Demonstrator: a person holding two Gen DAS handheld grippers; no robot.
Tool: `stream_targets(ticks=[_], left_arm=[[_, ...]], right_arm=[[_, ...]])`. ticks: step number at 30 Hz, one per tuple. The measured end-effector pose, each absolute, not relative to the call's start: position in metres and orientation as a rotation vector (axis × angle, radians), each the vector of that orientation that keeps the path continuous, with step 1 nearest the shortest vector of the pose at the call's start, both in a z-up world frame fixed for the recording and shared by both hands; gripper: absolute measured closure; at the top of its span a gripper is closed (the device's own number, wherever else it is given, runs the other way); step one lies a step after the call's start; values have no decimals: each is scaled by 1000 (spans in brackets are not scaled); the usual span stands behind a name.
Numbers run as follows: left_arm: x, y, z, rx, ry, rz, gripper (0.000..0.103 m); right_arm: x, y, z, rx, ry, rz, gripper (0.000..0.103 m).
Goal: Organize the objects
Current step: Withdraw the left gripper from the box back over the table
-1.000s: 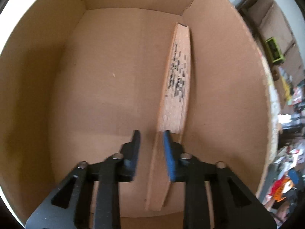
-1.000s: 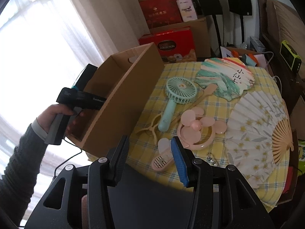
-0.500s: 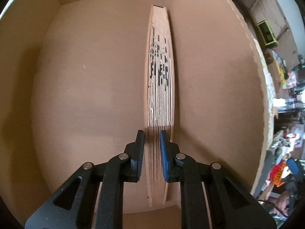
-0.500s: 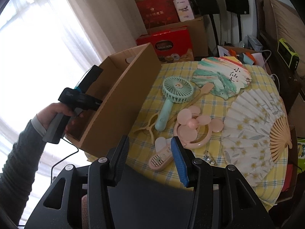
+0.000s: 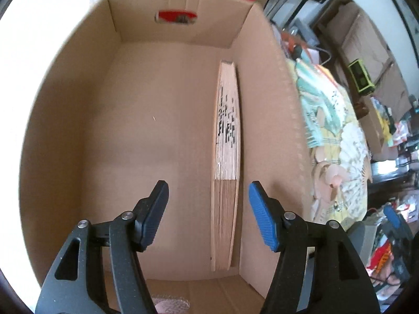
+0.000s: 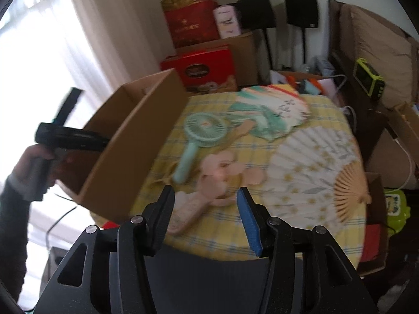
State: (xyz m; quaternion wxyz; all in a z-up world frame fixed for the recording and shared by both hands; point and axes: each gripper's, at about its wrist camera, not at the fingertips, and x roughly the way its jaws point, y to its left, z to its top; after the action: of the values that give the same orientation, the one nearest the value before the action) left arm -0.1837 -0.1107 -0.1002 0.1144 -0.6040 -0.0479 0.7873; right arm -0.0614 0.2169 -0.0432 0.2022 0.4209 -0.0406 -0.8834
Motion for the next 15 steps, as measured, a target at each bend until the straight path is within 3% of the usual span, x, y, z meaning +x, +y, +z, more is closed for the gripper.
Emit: stream_targets(ticks=[6, 10, 15], left_arm=[[-157, -89, -76, -1658, -7, 2374, 42], [-137, -83, -61, -1572, 85, 2448, 20], [-118, -75, -42, -1479, 90, 2475, 15]], right_arm=[[-62, 236, -49, 1200, -128, -2495, 49], [-60, 244, -50, 1207, -127, -2510, 48], [-58, 249, -51, 1208, -107, -2529, 48]])
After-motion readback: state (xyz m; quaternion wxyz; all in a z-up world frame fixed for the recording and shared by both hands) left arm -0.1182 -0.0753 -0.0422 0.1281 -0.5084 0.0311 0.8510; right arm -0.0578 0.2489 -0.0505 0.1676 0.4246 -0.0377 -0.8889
